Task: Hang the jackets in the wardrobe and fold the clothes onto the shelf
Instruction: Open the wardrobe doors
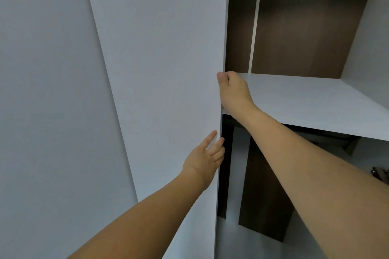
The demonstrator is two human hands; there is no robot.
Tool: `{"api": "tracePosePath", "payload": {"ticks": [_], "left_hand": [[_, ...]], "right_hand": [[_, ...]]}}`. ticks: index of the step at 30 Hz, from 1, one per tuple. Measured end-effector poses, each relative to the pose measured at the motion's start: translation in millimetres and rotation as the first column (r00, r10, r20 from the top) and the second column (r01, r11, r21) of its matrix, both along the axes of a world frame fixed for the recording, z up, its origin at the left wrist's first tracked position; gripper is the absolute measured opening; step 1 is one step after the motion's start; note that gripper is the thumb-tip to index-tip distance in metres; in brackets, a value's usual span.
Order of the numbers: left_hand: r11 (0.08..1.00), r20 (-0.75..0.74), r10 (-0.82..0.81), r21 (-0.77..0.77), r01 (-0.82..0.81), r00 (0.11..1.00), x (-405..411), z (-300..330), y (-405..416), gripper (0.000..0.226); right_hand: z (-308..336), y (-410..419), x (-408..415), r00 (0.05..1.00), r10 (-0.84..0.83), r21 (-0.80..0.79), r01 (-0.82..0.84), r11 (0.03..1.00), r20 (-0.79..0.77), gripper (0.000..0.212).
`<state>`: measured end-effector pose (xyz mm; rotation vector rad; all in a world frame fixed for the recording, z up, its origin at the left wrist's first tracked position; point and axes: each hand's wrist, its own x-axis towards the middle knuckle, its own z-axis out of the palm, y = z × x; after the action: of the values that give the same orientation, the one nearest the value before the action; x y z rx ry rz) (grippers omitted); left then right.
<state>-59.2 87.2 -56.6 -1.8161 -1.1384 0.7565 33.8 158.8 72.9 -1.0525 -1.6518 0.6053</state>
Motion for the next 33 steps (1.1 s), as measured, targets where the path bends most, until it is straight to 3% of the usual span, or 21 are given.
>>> {"api": "tracePosePath", "payload": {"ticks": [2,4,12,19,23,24,28,33], "left_hand": [[1.000,-0.133,0.018,-0.014,-0.020,0.991,11,-1,-8,0.079],[0.999,-0.167,0.035,-0.024,-0.040,0.985,19,-5,-19,0.074],[0.972,0.109,-0.220,0.110,0.208,0.969,-62,-19,-117,0.049],[0.949,0.175,-0.311,0.111,0.296,0.934,-156,-16,-202,0.030],[0.948,0.129,-0.316,0.072,0.309,0.940,-201,-10,-231,0.026],[0.950,0.102,-0.309,0.066,0.304,0.945,-214,-8,-236,0.026],[0.963,0.017,-0.250,0.104,0.247,0.968,-267,11,-250,0.018],[0.986,-0.089,-0.097,0.130,0.108,0.991,-315,28,-252,0.021]], "right_hand": [[0,-8,-2,1.000,-0.003,0.006,0.003,1.000,0.012,0.027],[-2,-22,-7,1.000,0.001,0.016,-0.001,1.000,0.001,0.025],[3,-127,-43,0.994,0.084,0.081,-0.090,0.993,0.067,0.030],[13,-200,-110,0.946,0.222,0.118,-0.254,0.960,0.234,0.029],[10,-214,-157,0.922,0.270,0.194,-0.329,0.924,0.277,0.024],[10,-215,-171,0.913,0.296,0.198,-0.357,0.913,0.280,0.029],[13,-221,-224,0.864,0.367,0.245,-0.461,0.853,0.346,0.084],[16,-218,-286,0.816,0.392,0.286,-0.532,0.797,0.424,0.094]]}}
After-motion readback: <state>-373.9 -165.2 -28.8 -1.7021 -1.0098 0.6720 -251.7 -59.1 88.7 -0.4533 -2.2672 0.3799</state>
